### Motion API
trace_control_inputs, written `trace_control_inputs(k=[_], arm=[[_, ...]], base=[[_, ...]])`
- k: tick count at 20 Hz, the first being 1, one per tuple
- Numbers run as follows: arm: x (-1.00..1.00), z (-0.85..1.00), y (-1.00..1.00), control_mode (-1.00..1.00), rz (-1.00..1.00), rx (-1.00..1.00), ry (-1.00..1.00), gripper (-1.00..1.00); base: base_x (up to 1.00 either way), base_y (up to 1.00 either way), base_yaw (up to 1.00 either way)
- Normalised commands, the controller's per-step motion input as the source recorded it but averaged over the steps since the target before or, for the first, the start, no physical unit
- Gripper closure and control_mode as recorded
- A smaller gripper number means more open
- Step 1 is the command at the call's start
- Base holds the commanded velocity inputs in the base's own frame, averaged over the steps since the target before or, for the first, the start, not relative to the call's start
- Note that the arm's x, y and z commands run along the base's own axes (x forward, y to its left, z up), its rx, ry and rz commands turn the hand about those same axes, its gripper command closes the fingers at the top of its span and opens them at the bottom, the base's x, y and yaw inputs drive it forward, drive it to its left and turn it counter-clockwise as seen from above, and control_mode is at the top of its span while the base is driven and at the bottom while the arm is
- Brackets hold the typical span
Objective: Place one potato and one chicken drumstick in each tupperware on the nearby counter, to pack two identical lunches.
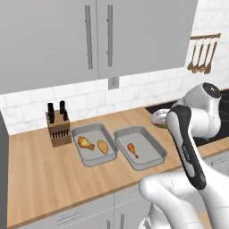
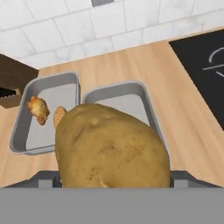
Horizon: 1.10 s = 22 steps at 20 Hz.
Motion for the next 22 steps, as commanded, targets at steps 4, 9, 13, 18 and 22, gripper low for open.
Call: trace_control_inputs(k=[4, 9, 13, 18, 22], arm=[[0.49, -0.98, 0.17, -1.0, 0.08, 0.0, 0.01, 1.0], [0.17, -0.67, -0.22, -1.0, 0.0, 0.0, -0.01, 1.0], [0.18, -0.35, -0.04, -1.0, 0.0, 0.0, -0.07, 1.0], [0.25, -0.43, 0.0, -1.0, 0.0, 0.0, -0.23, 1.0], [0.3, -0.47, 0.0, -1.0, 0.0, 0.0, -0.24, 1.0]], base=[[0.0, 0.0, 0.0], [0.0, 0.0, 0.0], [0.0, 0.0, 0.0], [0.0, 0.0, 0.0], [0.0, 0.0, 0.0]])
